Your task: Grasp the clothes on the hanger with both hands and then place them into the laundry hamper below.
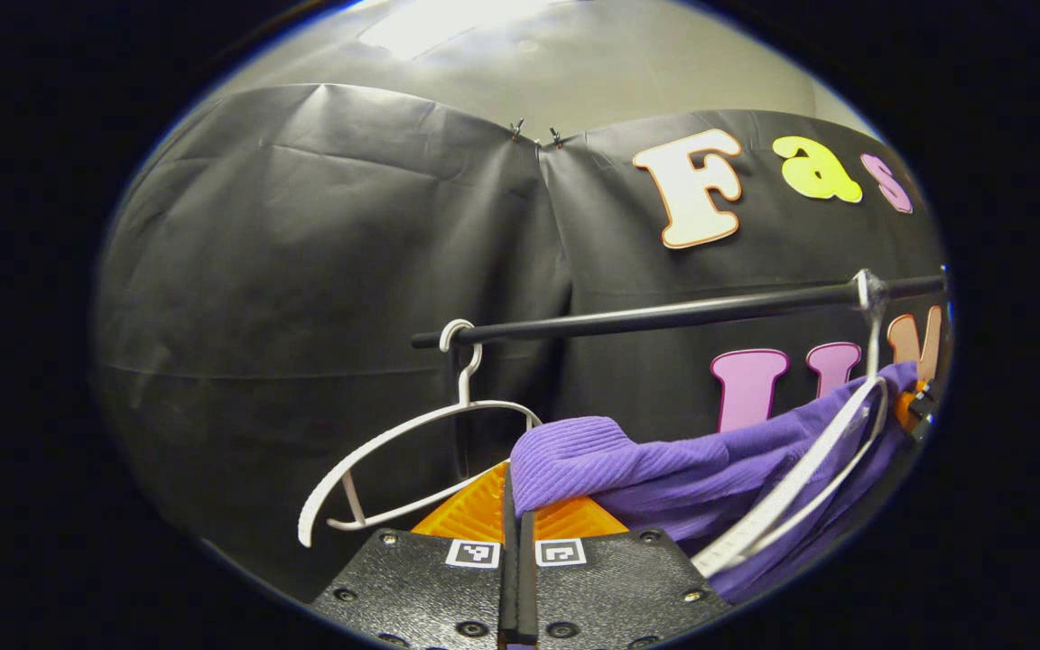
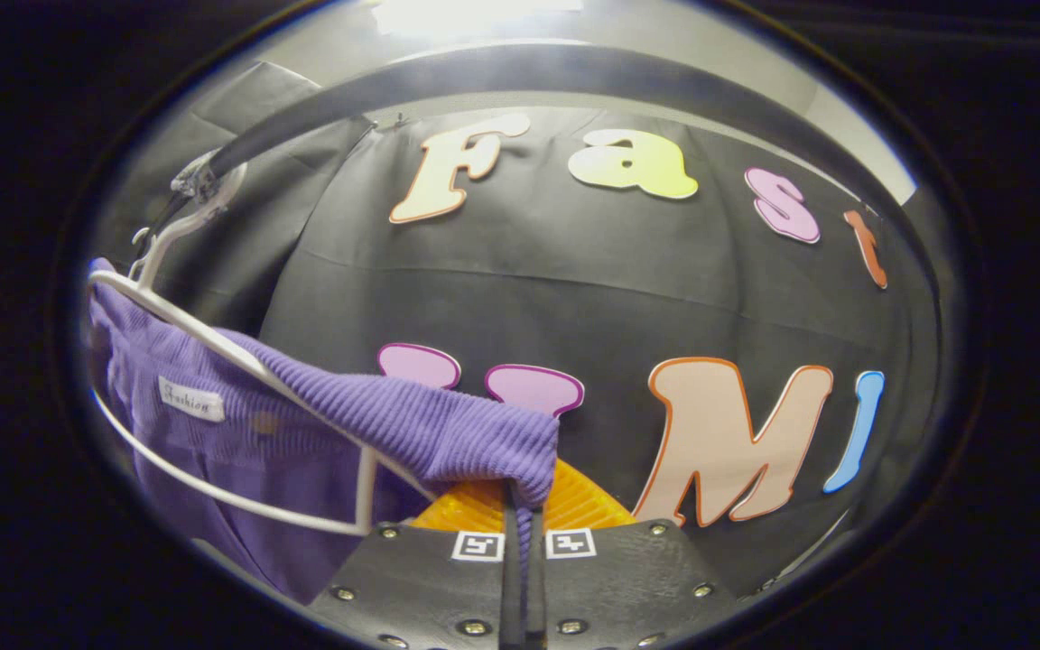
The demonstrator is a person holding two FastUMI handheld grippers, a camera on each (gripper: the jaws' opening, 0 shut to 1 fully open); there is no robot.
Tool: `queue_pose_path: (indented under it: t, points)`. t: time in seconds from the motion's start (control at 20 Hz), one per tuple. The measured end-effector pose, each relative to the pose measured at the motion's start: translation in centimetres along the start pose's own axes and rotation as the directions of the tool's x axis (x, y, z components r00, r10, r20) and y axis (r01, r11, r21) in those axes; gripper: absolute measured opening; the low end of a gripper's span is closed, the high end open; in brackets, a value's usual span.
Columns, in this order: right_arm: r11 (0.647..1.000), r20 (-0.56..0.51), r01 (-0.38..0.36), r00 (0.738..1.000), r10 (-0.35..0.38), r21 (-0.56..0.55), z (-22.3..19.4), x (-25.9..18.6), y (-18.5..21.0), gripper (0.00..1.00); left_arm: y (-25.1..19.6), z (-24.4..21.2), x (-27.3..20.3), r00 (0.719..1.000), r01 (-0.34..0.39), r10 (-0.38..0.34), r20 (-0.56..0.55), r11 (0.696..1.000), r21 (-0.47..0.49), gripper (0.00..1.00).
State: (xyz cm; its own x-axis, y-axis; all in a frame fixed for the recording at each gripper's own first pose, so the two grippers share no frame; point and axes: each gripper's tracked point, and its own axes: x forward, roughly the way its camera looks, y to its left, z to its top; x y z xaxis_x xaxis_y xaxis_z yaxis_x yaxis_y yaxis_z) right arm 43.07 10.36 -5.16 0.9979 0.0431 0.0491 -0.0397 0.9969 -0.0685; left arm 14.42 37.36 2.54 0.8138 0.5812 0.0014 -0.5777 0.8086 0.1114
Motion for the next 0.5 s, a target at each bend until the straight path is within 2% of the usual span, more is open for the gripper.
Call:
queue_pose_path:
  t: [0.5]
  points:
    - [0.999,-0.038,0.017,0.999,-0.018,-0.029,-3.0,1.0,-0.9,0.03,-2.3,-6.1,-0.8,0.996,0.044,-0.046,-0.079,0.998,-0.034,0.0]
